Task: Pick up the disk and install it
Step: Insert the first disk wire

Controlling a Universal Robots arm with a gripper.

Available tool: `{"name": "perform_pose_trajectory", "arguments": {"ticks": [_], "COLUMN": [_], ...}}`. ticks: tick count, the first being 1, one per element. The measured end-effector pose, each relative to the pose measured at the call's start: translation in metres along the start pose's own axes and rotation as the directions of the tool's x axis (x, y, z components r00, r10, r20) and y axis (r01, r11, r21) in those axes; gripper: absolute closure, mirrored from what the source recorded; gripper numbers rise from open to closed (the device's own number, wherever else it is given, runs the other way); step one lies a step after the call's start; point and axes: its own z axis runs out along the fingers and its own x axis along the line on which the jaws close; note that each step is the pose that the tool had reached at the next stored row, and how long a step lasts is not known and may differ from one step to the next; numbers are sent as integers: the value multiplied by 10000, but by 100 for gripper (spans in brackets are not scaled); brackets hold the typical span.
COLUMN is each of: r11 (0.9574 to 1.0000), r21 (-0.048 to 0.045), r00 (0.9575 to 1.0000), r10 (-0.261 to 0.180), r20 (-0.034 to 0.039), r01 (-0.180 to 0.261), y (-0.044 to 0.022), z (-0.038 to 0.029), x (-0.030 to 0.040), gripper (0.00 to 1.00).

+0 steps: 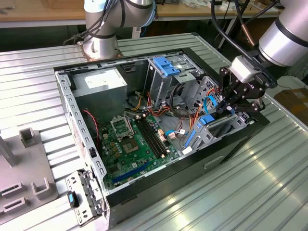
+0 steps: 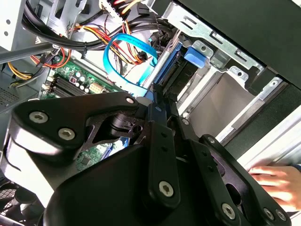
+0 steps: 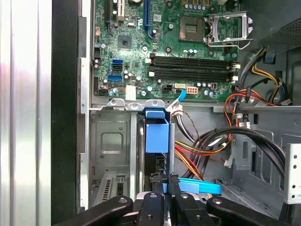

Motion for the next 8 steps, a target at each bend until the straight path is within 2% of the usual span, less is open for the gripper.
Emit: {"name": "perform_pose_trajectory", "arguments": {"ticks": [8], "r11": [10000], "r21": [-12], "r00": [10000], "r10": [-92], "r20": [-5], "r01": [92], "y": [0], "z": [-3], "x": [0], "gripper": [84]}}
